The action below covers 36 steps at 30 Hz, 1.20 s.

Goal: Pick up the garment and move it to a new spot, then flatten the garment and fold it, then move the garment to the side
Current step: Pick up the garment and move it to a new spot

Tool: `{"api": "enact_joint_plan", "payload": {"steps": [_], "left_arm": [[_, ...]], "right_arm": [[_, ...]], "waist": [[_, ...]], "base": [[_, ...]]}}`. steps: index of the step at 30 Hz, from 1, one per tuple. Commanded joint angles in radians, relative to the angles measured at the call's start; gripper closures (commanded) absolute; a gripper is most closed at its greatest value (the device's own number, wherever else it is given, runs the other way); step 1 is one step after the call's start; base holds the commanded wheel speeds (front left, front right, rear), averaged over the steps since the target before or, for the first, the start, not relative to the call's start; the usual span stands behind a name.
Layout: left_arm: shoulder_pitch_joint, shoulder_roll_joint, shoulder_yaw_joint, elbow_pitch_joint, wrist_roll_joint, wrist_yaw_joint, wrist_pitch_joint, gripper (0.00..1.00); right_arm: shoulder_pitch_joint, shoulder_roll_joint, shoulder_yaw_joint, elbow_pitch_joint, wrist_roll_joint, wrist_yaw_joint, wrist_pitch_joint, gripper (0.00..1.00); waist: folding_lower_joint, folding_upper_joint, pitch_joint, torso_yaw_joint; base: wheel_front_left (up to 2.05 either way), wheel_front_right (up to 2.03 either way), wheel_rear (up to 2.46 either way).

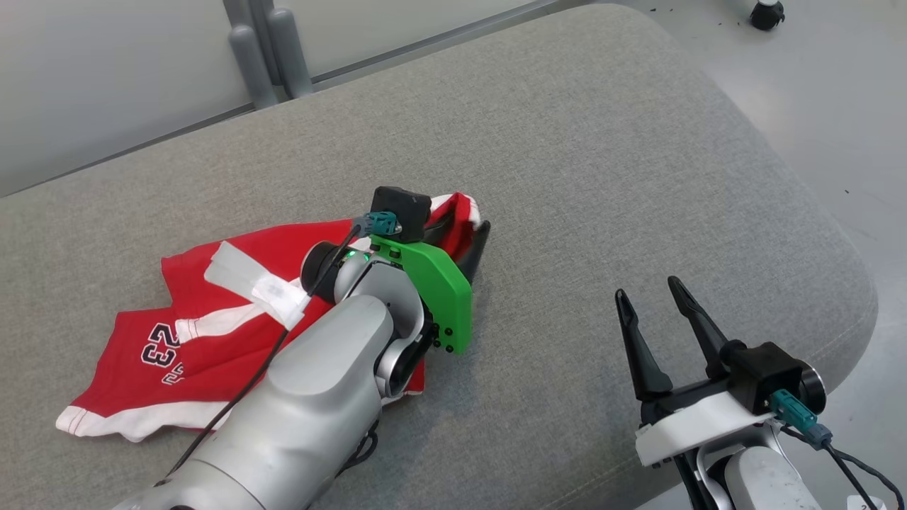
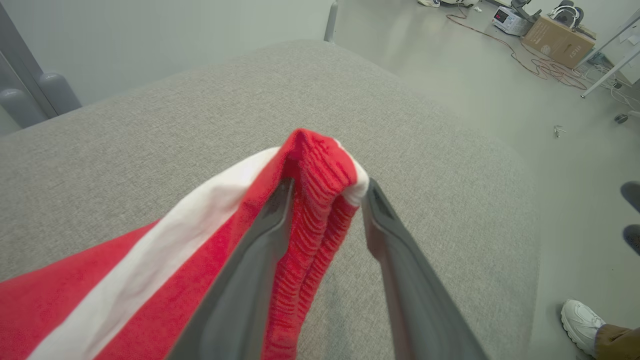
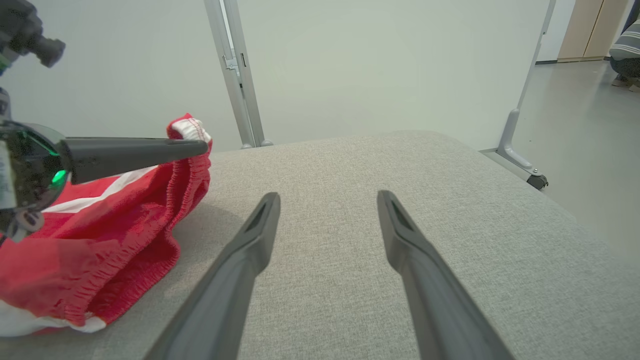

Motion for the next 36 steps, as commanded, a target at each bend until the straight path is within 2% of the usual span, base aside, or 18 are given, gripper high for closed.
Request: {"api": "enact_joint_plan", "payload": {"steps": [1, 9, 21, 30, 36], "left_arm": [[-0.017, 0.005, -0.017, 0.015, -0.022, 0.01, 0.002, 0.0], [-0.028, 0.005, -0.089, 0.078, -0.077, 0.018, -0.011, 0.0], [-0.033, 0.004, -0.14, 0.097, -0.121, -0.01, -0.142, 0.0], [0.041, 0.018, -0.1, 0.137, -0.136, -0.01, -0.215, 0.0], [0.135, 0.053, -0.005, 0.078, -0.113, 0.023, -0.225, 0.0]], "right_arm": [[-0.012, -0.002, 0.001, 0.002, 0.011, 0.0, -0.004, 0.0], [-0.016, -0.003, -0.014, 0.008, 0.012, 0.0, -0.004, 0.0], [0.009, -0.003, -0.045, 0.002, -0.007, 0.0, -0.004, 0.0], [0.054, -0.003, -0.055, 0.004, -0.011, 0.0, -0.004, 0.0], [0.077, -0.003, -0.037, 0.014, 0.001, 0.0, -0.004, 0.0]], "waist": [[0.0, 0.0049, 0.009, -0.006], [0.0, 0.0049, 0.01, 0.02], [0.0, 0.0049, -0.048, 0.168], [0.0, 0.0049, -0.11, 0.262], [0.0, 0.0049, -0.132, 0.302]], "base": [[0.0, 0.0, 0.0], [0.0, 0.0, 0.0], [0.0, 0.0, 0.0], [0.0, 0.0, 0.0], [0.0, 0.0, 0.0]]}}
